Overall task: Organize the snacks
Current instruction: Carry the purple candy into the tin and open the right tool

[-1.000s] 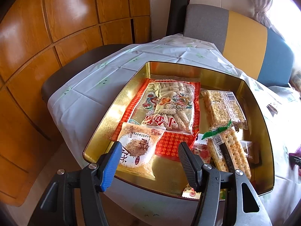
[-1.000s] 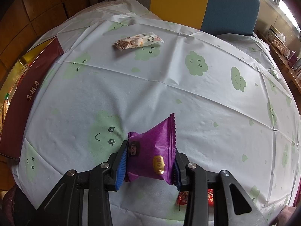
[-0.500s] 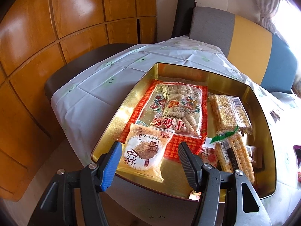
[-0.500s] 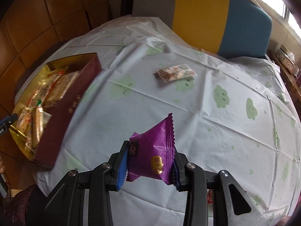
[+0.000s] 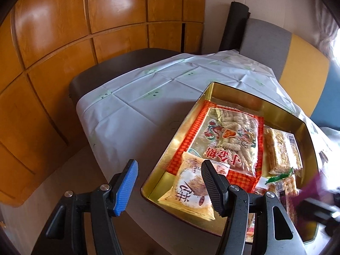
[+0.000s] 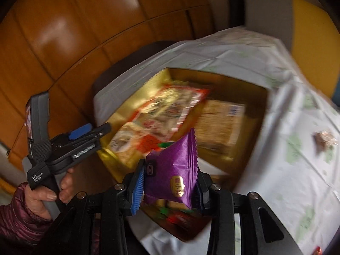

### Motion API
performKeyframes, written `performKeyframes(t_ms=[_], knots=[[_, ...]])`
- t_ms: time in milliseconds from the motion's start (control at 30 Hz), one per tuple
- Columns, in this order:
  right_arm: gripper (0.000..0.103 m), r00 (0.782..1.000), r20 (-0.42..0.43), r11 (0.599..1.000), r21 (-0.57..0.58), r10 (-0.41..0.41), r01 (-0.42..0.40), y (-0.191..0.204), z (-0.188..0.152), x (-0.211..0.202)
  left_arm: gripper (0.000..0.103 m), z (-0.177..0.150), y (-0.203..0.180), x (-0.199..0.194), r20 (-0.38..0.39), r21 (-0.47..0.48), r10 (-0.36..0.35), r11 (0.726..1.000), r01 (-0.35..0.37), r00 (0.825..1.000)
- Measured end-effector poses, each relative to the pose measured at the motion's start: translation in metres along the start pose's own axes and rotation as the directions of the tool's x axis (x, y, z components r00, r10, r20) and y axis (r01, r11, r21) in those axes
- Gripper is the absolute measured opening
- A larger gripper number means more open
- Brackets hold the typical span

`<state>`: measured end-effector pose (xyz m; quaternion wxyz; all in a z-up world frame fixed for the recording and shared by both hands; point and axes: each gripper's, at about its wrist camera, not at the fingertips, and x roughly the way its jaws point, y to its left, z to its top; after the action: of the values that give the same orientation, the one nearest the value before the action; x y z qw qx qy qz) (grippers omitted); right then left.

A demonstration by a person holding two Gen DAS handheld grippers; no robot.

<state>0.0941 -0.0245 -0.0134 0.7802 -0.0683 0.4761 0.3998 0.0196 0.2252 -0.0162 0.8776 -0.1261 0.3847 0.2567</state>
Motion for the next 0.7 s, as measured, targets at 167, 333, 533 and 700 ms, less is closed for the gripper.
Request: performKeyframes(t_ms=[167,333,533,700], knots=[[0.044,0.998,-0.049,1.0,0.009,0.027,-0.027,0.018,0.004,0.039,0.071,-0.001,-0.001,0.001,0.009,0.009,0.018,1.0,-0.018,1.0],[0.044,0.998,-0.063,0.999,0.041,-0.012,0.014,0.01,-0.004,0.044,0.073,-0.003,-0.005,0.001,0.008,0.023,0.02,1.0,-0.02,1.0],[0.044,0.998,-0.001,0.996,0.067,-0.06,0.06,-0.004,-0.014,0.021,0.076,-0.006,-0.014,-0.003,0.022,0.059,0.019,0.998,-0.02,1.0],[0.044,0.992,0.041,0.99,0.08,-0.118,0.115,-0.012,-0.02,0.002,0.08,-0.007,-0.019,-0.009,0.042,0.077,0.01,0.997,-0.013,0.999]])
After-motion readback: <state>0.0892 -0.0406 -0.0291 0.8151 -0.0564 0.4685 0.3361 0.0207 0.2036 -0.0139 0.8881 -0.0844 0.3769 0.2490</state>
